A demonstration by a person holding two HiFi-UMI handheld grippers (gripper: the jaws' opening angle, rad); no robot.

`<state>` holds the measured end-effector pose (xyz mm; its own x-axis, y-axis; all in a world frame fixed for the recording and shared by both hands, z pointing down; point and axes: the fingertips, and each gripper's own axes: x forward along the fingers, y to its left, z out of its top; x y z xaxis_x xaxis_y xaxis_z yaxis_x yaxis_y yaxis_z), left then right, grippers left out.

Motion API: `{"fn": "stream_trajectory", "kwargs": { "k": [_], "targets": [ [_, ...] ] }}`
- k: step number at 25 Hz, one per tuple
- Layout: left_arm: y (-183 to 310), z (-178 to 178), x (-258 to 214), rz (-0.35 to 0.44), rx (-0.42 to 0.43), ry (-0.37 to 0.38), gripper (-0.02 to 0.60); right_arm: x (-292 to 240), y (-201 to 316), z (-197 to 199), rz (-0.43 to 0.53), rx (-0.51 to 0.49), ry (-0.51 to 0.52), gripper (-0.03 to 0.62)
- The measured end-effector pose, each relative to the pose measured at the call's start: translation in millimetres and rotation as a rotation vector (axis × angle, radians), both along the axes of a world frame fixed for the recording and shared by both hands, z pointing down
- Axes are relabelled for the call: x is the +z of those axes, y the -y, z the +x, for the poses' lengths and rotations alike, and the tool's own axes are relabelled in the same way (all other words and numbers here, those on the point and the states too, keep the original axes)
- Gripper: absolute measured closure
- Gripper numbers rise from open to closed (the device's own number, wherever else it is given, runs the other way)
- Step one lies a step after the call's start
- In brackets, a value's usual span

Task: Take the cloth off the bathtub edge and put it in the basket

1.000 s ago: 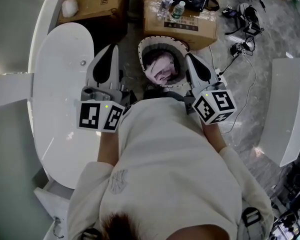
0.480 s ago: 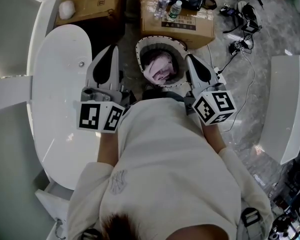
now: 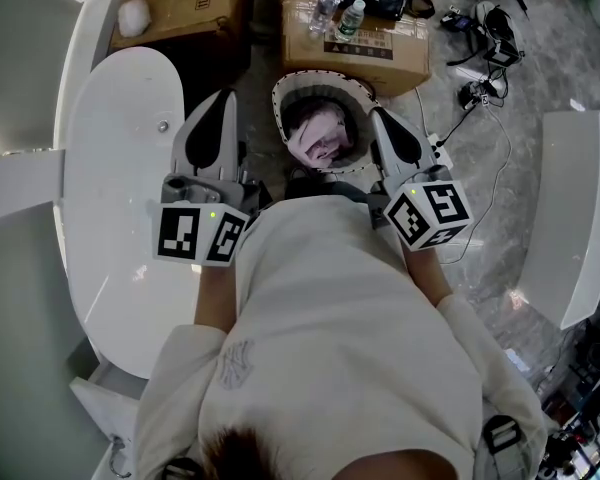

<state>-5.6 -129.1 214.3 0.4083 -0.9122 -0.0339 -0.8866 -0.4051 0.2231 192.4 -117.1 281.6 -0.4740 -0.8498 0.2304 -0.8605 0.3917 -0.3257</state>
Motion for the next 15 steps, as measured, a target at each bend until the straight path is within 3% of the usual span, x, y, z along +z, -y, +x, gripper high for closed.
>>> {"fn": "stream_trajectory", "kwargs": {
  "k": [15],
  "targets": [
    [1.4, 5.5, -1.7, -0.001, 0.019, -0.001, 0.532, -0.4, -1.6, 5.6, -0.007, 0.013, -0.008, 0.597]
  ]
}}
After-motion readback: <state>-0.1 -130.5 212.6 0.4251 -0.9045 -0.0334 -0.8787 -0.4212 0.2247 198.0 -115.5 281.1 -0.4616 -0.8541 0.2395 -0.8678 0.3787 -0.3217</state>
